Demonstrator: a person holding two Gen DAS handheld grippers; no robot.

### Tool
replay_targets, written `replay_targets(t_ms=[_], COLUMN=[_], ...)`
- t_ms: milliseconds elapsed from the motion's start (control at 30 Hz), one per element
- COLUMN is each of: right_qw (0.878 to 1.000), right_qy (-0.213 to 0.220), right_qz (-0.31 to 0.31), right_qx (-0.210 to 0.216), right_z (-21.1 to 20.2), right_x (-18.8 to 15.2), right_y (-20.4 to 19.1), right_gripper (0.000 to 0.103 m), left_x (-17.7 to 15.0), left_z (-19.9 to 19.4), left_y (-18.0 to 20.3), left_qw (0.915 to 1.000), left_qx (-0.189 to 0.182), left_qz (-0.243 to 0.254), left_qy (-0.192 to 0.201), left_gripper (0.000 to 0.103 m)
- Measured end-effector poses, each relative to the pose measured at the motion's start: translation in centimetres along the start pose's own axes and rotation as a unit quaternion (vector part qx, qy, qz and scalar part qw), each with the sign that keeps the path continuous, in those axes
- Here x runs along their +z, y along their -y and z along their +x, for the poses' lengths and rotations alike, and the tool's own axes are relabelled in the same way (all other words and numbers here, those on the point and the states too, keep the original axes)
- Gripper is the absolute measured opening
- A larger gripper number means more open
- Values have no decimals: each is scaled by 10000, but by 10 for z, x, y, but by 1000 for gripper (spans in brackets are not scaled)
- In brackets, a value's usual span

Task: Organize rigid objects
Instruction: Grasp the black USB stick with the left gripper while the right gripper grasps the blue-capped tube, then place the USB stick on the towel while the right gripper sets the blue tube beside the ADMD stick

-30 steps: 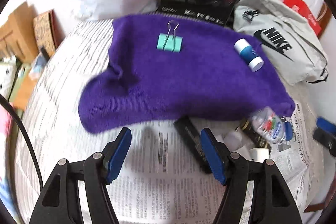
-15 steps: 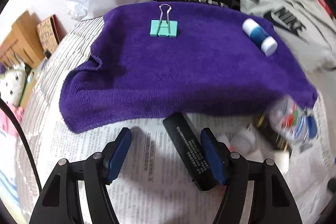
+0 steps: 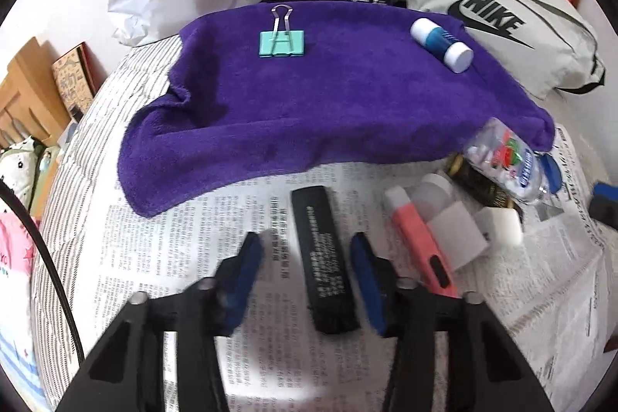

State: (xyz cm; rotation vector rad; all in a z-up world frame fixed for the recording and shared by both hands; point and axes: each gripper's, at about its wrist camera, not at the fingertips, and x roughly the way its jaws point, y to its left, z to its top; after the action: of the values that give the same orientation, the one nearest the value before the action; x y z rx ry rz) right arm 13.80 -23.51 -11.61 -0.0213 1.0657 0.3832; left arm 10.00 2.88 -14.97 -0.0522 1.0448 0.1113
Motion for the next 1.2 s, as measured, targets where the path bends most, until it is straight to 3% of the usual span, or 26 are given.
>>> replay_targets(t_ms=[67, 133, 267, 400, 600, 667, 767, 900, 1000, 1067, 1200], right_qw=[10000, 9998, 9997, 9992, 9993, 9993, 9986, 9988, 9986, 9987, 9981], right_qy=[5, -66, -59, -95, -48, -92, -170, -240, -292, -293, -308], right_qz=[67, 148, 248, 384, 331, 213, 33, 25, -101, -182, -325], right_qx=[-36, -97, 20, 96, -146, -277, -492, -421, -426, -370, -433], right_z=[7, 15, 24, 32, 40, 37, 38, 46, 55, 58, 57], right_x=[5, 10, 13, 19, 23, 22, 19, 17, 18, 17, 16], right_y=[3, 6, 6, 4, 1, 0, -1, -1, -8, -12, -18], right_gripper=[73, 71, 63, 63, 59, 51, 48, 44, 33, 21, 21], left_x=[-1, -2, -3, -3, -4, -4, -4, -5, -5, -5, -5], left_z=[-2, -2, -2, -2, -3, -4, -4, -4, -5, -5, -6], left_y=[-1, -1, -1, 0, -3, -4, -5, -4, -5, -5, -6], left_qw=[10000, 9999, 9999, 9999, 9998, 9998, 9997, 9997, 9996, 9996, 9995], left_qx=[-82, -110, -102, -119, -198, -210, -219, -235, -266, -281, -305], left_qz=[-37, -54, -9, -21, -49, -38, -49, -37, -55, -65, -76], left_qy=[-8, -4, 23, 61, 59, 61, 77, 71, 64, 67, 64], left_gripper=[25, 24, 24, 23, 23, 23, 23, 23, 23, 23, 23])
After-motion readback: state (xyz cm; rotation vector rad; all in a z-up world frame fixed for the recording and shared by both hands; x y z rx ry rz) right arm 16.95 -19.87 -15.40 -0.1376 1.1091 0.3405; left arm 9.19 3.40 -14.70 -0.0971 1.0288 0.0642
